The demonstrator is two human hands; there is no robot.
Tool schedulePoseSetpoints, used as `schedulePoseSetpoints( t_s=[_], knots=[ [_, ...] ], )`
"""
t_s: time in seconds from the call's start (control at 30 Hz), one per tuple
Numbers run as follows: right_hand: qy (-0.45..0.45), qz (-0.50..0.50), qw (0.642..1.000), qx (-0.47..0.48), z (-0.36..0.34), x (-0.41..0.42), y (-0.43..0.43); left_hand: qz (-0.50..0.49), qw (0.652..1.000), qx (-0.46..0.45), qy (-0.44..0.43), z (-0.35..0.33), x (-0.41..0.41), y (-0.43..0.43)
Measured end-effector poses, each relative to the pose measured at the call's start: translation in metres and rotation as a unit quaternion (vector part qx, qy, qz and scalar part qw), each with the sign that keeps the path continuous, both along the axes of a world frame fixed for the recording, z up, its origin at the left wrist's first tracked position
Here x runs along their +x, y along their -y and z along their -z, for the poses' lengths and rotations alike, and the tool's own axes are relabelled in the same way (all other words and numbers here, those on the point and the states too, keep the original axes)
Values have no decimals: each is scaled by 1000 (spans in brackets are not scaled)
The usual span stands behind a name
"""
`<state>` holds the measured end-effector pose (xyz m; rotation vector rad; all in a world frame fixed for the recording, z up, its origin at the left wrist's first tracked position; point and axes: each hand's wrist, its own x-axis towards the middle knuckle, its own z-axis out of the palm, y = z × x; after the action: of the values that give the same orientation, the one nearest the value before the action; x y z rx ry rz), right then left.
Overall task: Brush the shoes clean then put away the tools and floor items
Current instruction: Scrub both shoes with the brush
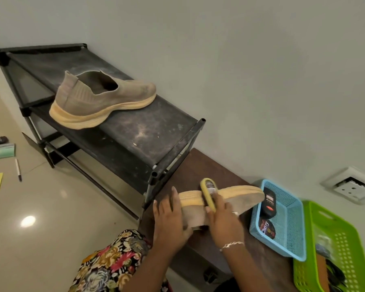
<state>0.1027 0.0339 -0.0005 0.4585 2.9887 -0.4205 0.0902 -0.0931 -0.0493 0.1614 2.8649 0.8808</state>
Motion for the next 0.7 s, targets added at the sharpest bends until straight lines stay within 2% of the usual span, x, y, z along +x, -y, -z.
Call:
schedulePoseSetpoints(
  t_s=[0.07, 0.13, 0.2, 0.3, 0.37, 0.4, 0.47, 0.5, 0.57, 0.7],
  knots=[
    [3, -95, 995, -24, 5, 15, 34, -14, 999, 14, -32, 6, -1, -3],
    [2, -134, 991, 12, 7, 17, 38, -8, 999, 12, -28, 4, -1, -3],
    [23, -110, 992, 51, 6, 7, 13, 0, 1000, -1, -15, 1, -1, -1],
    [33, 11, 996, 84, -1, -2, -27, 7, 999, -53, -5, -6, 0, -3],
    [17, 66, 995, 70, -3, 0, -26, 6, 998, -60, -4, -7, 1, -6],
    [17, 58, 998, 37, -2, 2, -14, 2, 998, -55, -3, -6, 1, -7],
    [19, -27, 999, -32, 0, 13, 19, -3, 999, -41, -4, -3, -1, -8],
    [23, -73, 996, -44, -1, 19, 33, -2, 999, -45, -10, -2, -2, -8],
    [24, -113, 993, -9, 0, 20, 29, 1, 999, -47, -14, 0, -2, -7],
    [44, 4, 997, 56, -7, -3, -42, 14, 996, -87, -7, -5, -3, -5]
  ],
)
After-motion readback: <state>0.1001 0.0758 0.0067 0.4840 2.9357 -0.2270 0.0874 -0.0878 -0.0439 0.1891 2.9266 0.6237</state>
